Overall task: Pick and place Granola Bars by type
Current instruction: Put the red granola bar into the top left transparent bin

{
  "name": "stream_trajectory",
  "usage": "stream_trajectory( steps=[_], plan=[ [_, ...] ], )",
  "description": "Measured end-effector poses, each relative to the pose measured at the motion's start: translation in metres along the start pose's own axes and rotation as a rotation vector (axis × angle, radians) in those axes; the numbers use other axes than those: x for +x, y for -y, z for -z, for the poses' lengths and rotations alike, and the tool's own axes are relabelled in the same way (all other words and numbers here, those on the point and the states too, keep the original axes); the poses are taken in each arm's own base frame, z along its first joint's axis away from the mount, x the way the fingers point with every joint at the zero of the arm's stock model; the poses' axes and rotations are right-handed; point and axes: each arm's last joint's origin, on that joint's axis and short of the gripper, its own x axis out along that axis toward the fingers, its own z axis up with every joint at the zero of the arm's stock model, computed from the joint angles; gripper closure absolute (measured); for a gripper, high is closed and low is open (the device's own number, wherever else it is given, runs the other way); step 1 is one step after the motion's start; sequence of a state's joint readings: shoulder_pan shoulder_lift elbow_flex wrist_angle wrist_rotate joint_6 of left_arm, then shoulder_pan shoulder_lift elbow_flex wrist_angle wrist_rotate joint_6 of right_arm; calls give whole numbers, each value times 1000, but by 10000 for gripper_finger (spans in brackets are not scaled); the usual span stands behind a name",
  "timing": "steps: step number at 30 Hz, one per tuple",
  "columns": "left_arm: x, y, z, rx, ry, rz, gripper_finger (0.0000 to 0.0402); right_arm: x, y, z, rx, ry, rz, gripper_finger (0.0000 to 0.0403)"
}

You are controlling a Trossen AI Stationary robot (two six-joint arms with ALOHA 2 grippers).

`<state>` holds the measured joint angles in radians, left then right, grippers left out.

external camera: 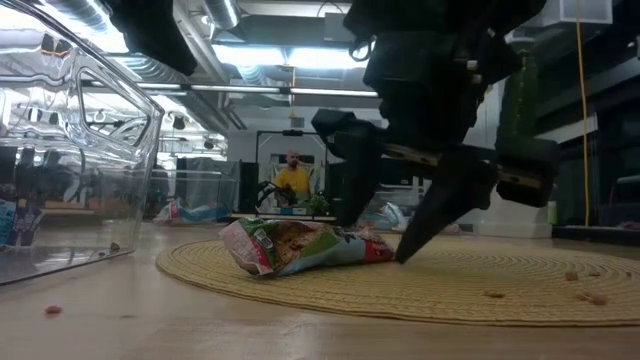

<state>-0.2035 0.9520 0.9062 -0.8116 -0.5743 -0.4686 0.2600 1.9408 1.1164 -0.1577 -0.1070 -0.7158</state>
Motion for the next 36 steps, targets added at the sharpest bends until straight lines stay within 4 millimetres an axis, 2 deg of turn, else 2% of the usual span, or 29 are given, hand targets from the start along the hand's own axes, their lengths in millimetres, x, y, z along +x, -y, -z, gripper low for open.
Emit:
stream_trajectory(
  steps=[12, 16, 22, 26, 32, 36],
  plan=[
    [0, 0, 0, 0, 0, 0, 256, -1, 0, 0, 0, 0, 3, 349],
    [0, 0, 0, 0, 0, 0, 256, -12, 2, -4, 21, -23, 56, 392],
    [0, 0, 0, 0, 0, 0, 256, -56, 4, -25, 36, -80, 155, 380],
    [1, 3, -1, 28, 6, 37, 256, -92, 11, -34, 115, -104, 249, 387],
    [4, 28, -14, 97, 123, 193, 256, -142, 31, -26, 287, -33, 369, 394],
    [12, 44, -20, 165, 168, 259, 256, -167, 43, -17, 356, 3, 434, 389]
  ],
)
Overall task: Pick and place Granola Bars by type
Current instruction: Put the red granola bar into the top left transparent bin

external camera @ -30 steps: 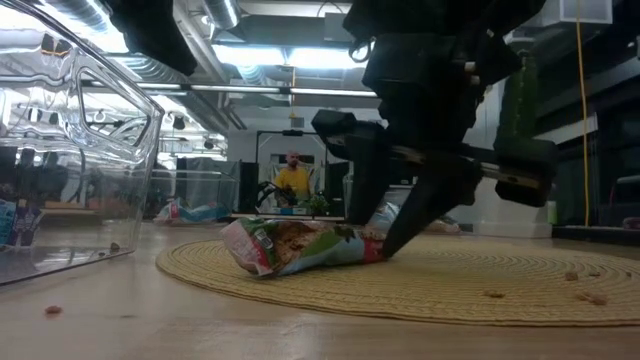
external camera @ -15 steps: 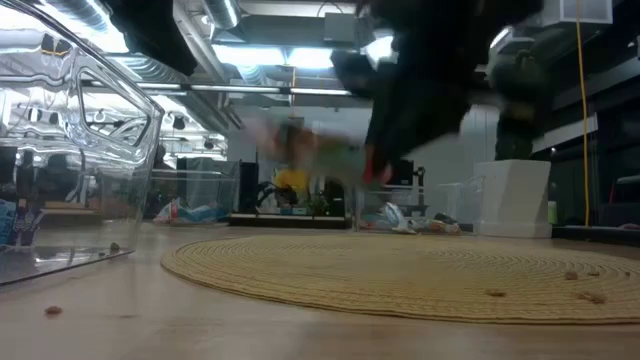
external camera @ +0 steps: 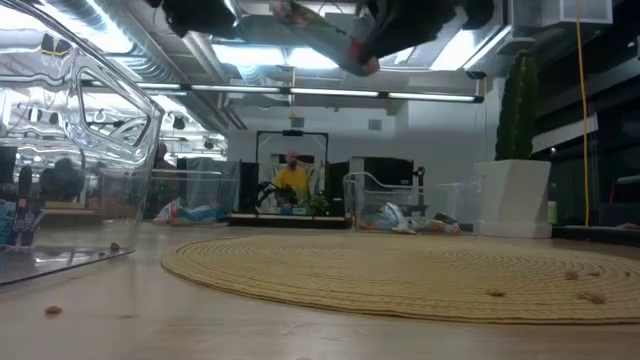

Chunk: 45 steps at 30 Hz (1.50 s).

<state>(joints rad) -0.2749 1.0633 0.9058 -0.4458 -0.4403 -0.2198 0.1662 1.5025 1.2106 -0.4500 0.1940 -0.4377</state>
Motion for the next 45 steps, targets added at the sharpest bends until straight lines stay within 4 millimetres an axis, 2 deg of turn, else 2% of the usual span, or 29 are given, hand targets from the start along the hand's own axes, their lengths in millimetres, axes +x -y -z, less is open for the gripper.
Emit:
stream_trajectory(
  steps=[5, 9, 15, 21, 30, 37, 45],
  plan=[
    [20, 10, 1, 73, -19, 38, 252, -6, 16, 5, 32, 6, 39, 397],
    [32, 17, 1, 115, -18, 73, 226, -5, 22, 9, 42, -12, 42, 394],
    [36, 20, -4, 128, 41, 84, 171, -5, 23, 12, 44, -30, 37, 392],
    [36, 19, -5, 134, 60, 17, 141, -5, 22, 12, 45, -12, -1, 394],
    [39, 21, -12, 139, 123, 18, 130, -5, 22, 11, 42, -8, -1, 394],
    [55, 28, -9, 174, 121, 23, 130, -5, 22, 11, 41, -8, -1, 395],
    [67, 26, -13, 174, 157, 1, 134, -4, 23, 12, 42, -10, -1, 395]
  ],
)
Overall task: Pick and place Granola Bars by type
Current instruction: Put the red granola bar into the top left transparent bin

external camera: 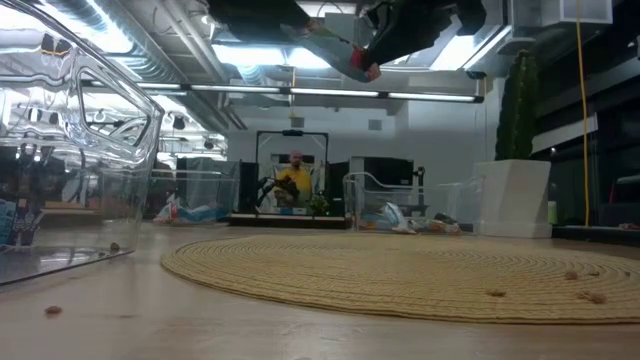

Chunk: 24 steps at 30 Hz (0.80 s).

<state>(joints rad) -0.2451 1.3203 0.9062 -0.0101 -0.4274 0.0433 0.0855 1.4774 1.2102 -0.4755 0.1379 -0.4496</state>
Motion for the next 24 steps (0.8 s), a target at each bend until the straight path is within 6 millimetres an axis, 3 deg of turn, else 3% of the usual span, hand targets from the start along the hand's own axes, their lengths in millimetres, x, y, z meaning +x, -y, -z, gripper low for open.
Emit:
stream_trajectory(
  steps=[6, 19, 24],
  plan=[
    [1, 1, -1, -2, 16, 1, 182, 0, 0, 0, 0, -1, 0, 392],
    [1, 1, 0, 2, 8, 0, 365, 0, 0, 0, -4, 0, 0, 390],
    [1, 1, 0, 19, 5, -2, 392, 0, 0, 0, -7, 0, 0, 374]
  ],
)
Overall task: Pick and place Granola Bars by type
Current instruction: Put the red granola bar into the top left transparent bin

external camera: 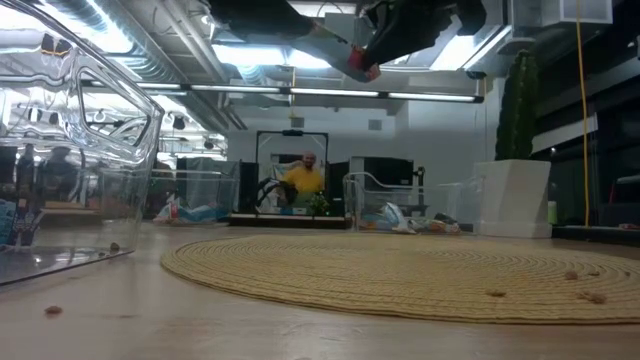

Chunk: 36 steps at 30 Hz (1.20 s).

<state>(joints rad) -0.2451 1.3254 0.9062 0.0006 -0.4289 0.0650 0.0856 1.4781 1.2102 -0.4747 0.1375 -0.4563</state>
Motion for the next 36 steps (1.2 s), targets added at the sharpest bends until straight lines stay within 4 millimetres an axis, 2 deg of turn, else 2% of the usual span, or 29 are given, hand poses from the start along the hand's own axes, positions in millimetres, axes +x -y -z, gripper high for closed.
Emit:
stream_trajectory(
  steps=[6, 11, 14, 19, 28, 32, 36],
  plan=[
    [0, -1, 1, 8, -16, -30, 392, -8, -4, -1, -65, -18, -5, 319],
    [-10, -6, 1, 7, -37, -75, 394, -37, -4, -12, -48, -109, 99, 274],
    [-21, -13, -2, -5, -37, -108, 393, -58, -3, -17, 6, -149, 127, 260],
    [-52, -30, -5, -30, -49, -229, 395, -90, -6, -14, 107, -159, 107, 257],
    [-109, -73, 11, -149, -132, -552, 395, -135, -24, 12, 198, -97, 181, 269],
    [-128, -95, 13, -211, -112, -648, 397, -145, -28, 18, 221, -39, 208, 269],
    [-137, -116, 19, -232, -145, -748, 395, -147, -30, 22, 223, -16, 206, 269]
  ],
)
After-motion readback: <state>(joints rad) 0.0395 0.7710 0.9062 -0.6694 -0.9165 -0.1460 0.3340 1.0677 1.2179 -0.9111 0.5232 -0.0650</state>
